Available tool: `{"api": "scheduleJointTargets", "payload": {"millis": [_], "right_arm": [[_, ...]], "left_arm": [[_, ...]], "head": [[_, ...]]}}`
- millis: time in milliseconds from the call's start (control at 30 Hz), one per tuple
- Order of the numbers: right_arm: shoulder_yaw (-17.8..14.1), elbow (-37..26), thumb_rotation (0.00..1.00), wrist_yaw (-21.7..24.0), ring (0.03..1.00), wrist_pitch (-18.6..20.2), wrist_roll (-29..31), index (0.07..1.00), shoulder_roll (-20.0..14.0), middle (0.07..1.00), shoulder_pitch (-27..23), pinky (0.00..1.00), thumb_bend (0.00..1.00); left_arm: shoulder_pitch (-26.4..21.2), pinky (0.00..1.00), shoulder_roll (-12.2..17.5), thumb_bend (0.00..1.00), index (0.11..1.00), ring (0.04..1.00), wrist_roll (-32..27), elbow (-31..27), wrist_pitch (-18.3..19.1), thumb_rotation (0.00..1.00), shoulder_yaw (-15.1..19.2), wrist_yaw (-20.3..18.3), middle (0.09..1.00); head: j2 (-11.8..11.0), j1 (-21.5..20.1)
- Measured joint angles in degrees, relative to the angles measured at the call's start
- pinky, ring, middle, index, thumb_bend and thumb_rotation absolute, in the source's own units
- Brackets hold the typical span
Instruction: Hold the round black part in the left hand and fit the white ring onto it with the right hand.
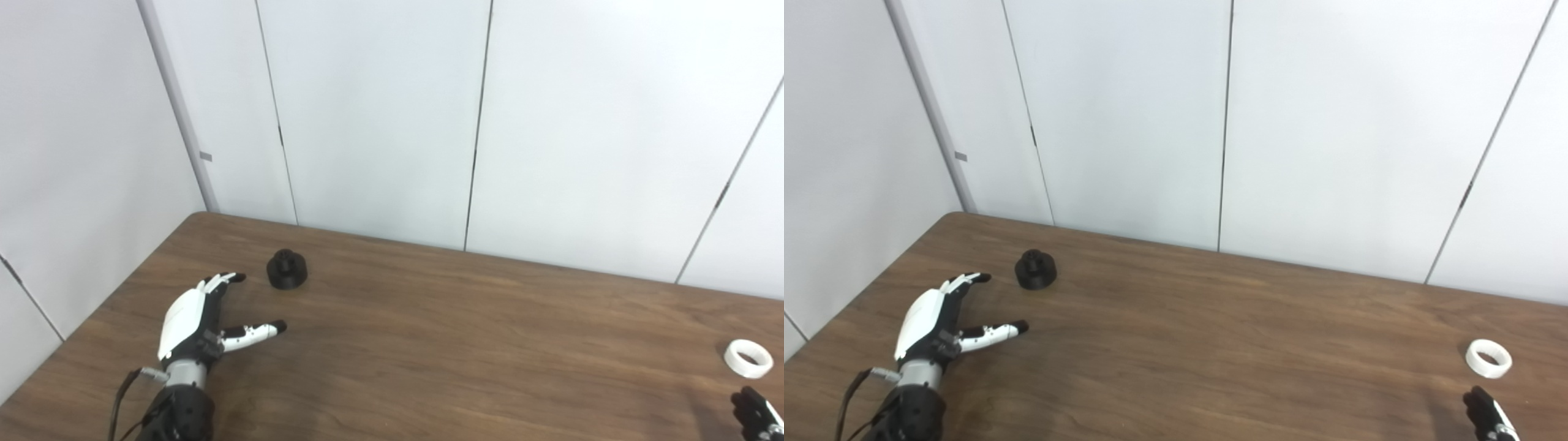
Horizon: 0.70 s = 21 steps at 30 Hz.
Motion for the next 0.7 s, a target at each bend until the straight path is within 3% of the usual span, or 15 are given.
{"api": "scheduleJointTargets", "payload": {"millis": [200,433,567,700], "right_arm": [[0.1,-0.2,1.0,0.0,0.937,0.0,0.1,0.915,0.0,0.906,0.1,0.97,0.74],[0.2,-0.5,1.0,0.0,0.94,0.2,0.0,0.912,0.1,0.91,0.4,0.98,0.75],[0.3,-0.7,1.0,-0.1,0.926,0.1,-0.1,0.907,0.1,0.899,0.6,0.96,0.74],[0.4,-0.8,1.0,-0.5,0.926,0.2,-0.8,0.905,0.1,0.896,0.7,0.95,0.75]], "left_arm": [[-4.8,1.0,1.9,1.0,0.842,0.99,0.4,6.2,0.0,0.4,-1.9,2.0,0.933],[-9.2,1.0,3.7,1.0,0.845,0.996,0.4,13.8,0.2,0.4,-5.2,2.1,0.95],[-11.5,1.0,5.0,1.0,0.874,1.0,1.0,16.9,0.2,0.47,-8.0,2.1,0.974],[-13.6,1.0,5.6,1.0,0.867,1.0,1.0,19.4,0.2,0.45,-10.1,2.1,0.983]], "head": [[0.3,-0.1],[0.3,-0.4],[0.4,-0.7],[0.5,-0.9]]}}
